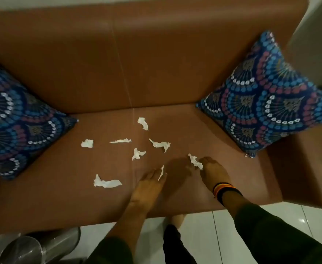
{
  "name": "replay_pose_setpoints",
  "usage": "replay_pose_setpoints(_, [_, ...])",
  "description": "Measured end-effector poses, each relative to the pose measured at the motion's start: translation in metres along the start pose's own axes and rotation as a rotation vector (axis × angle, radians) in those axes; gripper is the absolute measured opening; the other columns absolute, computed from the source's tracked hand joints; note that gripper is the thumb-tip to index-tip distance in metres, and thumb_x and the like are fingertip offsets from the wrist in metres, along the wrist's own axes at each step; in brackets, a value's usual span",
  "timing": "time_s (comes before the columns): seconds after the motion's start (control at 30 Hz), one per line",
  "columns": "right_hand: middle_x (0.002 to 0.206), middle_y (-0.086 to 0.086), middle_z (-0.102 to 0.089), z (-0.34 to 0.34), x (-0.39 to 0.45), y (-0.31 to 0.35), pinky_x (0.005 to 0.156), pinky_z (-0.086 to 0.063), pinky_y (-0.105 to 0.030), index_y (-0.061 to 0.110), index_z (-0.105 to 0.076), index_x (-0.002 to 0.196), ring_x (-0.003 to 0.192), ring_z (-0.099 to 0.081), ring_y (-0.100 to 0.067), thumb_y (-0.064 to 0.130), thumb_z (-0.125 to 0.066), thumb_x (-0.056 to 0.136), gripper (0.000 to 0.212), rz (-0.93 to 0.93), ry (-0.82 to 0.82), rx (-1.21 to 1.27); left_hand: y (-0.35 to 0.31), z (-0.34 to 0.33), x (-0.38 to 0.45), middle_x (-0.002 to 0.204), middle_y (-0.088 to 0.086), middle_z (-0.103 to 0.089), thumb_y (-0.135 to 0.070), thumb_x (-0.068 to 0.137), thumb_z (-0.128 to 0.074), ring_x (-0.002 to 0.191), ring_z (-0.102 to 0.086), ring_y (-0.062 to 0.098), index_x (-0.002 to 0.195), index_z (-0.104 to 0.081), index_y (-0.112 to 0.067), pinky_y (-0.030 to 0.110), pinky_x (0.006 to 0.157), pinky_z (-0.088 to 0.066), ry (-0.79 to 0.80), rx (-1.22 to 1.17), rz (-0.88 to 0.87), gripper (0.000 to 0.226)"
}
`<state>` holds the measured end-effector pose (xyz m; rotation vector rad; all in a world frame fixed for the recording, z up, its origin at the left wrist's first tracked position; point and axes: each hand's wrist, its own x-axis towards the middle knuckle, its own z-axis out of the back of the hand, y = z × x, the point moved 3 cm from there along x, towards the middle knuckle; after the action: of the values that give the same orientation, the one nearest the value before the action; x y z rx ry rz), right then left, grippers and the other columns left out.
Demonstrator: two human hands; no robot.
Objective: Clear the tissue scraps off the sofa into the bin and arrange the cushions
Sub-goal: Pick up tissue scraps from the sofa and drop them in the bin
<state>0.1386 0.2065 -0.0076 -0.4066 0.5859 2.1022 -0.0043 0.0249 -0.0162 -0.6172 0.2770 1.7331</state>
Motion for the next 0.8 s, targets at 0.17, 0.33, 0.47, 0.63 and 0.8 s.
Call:
replay_pose_setpoints(0.17, [0.165, -0.008, -0.017, -0.037, 0.041, -0.018, 0.107, -0.044, -0.044, 0.025, -0.026, 0.154, 0.146, -0.027, -0.031, -0.018, -0.043, 0.085, 0.083, 0.138, 0.137, -0.12, 0.007, -0.034, 0.048, 0.17, 0.012, -0.007, 0.004, 0.096, -0.053, 0.156, -0.009, 0.031, 0.162, -0.006, -0.013, 0.041, 0.124, -0.022, 0.021, 0.042, 0.031, 0.082])
replay_pose_setpoints(0.33, [0.162, -0.01, -0.024, -0.063, 0.048, -0.019, 0.108, -0.044, -0.045, 0.017, -0.029, 0.153, 0.145, -0.028, -0.033, -0.008, -0.045, 0.091, 0.069, 0.251, 0.187, -0.236, 0.009, -0.05, 0.064, 0.162, 0.015, -0.027, 0.002, 0.096, -0.055, 0.149, -0.028, 0.032, 0.155, -0.03, -0.006, 0.039, 0.117, -0.035, -0.025, 0.022, 0.042, 0.065])
replay_pose_setpoints(0.47, [0.128, -0.014, -0.06, -0.074, 0.05, -0.018, 0.093, -0.054, -0.042, 0.008, -0.059, 0.127, 0.111, -0.061, -0.034, 0.003, -0.054, 0.094, 0.034, 0.246, 0.127, -0.288, 0.015, -0.049, 0.064, 0.147, 0.015, -0.046, -0.001, 0.096, -0.056, 0.131, -0.05, 0.03, 0.141, -0.051, -0.005, 0.035, 0.11, -0.042, -0.009, -0.061, 0.073, 0.045])
replay_pose_setpoints(0.63, [0.106, -0.013, -0.068, -0.048, 0.067, 0.042, 0.081, -0.056, -0.041, 0.013, -0.059, 0.124, 0.091, -0.066, -0.033, 0.006, -0.05, 0.097, 0.029, 0.343, 0.152, -0.163, 0.061, -0.033, 0.055, 0.136, 0.014, -0.059, 0.0, 0.102, -0.048, 0.113, -0.066, 0.029, 0.144, -0.046, -0.01, 0.036, 0.1, -0.054, -0.086, -0.341, 0.344, 0.044])
replay_pose_setpoints(0.8, [0.101, -0.01, -0.063, -0.054, 0.115, 0.104, 0.082, -0.058, -0.043, 0.027, -0.03, 0.149, 0.089, -0.066, -0.032, 0.002, -0.056, 0.089, 0.07, 0.258, 0.237, 0.084, 0.116, -0.014, 0.067, 0.11, 0.017, -0.069, -0.005, 0.099, -0.052, 0.093, -0.071, 0.037, 0.159, -0.016, -0.019, 0.049, 0.085, -0.058, -0.263, -0.341, 0.493, 0.072])
